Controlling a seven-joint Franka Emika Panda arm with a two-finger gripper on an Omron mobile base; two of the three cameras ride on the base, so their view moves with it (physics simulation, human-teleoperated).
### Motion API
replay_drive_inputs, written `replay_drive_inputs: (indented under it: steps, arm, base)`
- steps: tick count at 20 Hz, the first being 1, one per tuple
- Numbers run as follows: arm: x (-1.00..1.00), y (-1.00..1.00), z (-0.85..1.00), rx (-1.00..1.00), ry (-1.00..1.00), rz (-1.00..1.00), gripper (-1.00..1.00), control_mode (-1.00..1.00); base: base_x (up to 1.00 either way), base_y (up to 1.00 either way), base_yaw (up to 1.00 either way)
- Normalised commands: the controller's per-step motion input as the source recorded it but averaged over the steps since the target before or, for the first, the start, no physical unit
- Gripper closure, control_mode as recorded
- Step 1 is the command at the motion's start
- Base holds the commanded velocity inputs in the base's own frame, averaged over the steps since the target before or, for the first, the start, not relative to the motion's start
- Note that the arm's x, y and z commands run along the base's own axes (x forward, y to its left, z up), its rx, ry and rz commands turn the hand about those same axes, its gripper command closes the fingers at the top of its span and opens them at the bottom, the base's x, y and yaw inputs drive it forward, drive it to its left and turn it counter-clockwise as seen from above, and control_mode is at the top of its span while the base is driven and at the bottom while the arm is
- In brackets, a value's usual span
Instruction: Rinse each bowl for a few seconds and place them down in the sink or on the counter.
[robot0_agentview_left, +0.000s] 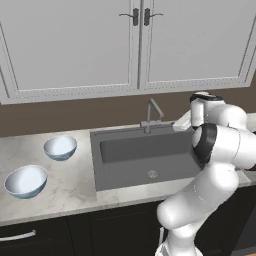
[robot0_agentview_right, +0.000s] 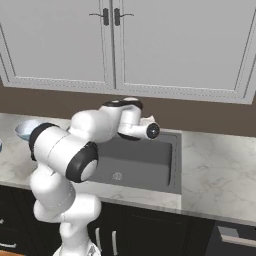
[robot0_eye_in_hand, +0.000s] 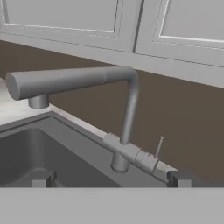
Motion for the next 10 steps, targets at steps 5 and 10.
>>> replay_drive_inputs:
  steps: [5,10]
  arm:
    - [0.27,0.00,-0.11,0.15,0.00,0.00,-1.00,-1.00]
    - [0.31,0.00,-0.06,0.07,-0.02,0.00,-1.00,-1.00]
  base:
    - [0.00,0.00,0.00]
    - [0.00,0.00,0.00]
